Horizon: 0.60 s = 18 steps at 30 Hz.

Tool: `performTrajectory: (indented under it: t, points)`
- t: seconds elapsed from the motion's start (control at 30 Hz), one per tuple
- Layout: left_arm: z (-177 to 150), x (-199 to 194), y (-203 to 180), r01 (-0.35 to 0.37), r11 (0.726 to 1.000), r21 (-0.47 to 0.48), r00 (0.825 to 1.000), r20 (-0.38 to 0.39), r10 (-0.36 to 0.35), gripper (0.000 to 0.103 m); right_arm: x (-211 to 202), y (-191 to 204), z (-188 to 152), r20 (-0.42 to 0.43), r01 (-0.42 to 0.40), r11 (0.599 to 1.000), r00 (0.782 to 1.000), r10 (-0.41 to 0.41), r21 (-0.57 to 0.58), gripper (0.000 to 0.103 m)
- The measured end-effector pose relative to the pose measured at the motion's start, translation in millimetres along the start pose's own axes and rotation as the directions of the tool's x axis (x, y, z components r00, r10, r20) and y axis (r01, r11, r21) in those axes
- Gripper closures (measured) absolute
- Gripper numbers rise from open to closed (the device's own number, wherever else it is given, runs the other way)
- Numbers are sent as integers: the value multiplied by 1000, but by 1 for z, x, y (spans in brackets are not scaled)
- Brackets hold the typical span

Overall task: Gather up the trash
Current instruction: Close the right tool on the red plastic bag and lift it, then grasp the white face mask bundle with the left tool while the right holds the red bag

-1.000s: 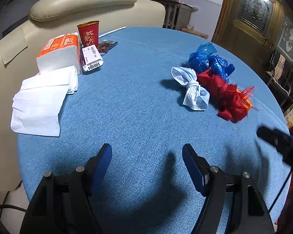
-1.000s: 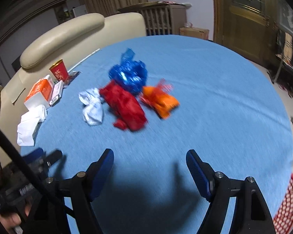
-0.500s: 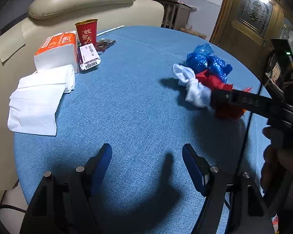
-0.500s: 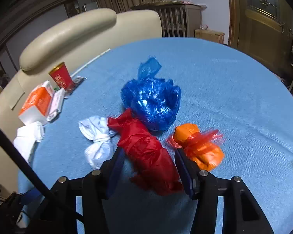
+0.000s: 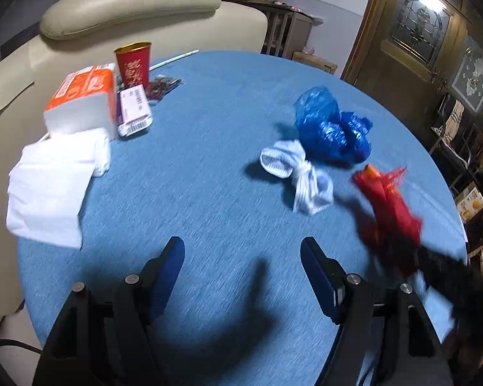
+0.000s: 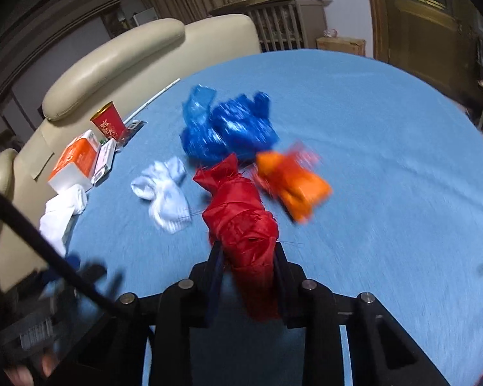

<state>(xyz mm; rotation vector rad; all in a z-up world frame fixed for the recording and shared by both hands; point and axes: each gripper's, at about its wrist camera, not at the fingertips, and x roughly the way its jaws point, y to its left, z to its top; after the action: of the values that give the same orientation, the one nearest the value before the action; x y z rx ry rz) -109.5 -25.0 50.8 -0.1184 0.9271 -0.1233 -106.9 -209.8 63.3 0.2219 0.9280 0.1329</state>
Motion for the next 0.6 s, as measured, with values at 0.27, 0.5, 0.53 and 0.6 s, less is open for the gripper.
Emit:
performTrajectory:
  t: [0.27,0.5,0.53,0.6]
  points:
    - [36,31,-38,30,999,28,999,-14,-30,28,-37,-23,-49,12,-19,994,1000,18,106,73]
    - [57,69,-59,-33,998,61,998,-45,36,28,-50,-33,-70,16,-4,990,1000,2,143,73]
    - [58,75,-59,-47,997,68,998,-48,50,28,-51,-33,-71,16,-5,990,1000,2,143,73]
    - [58,81,-57,-41,996,83,997,-59,46,42,-51,-32,-71,14,-7,990,1000,5,144,73]
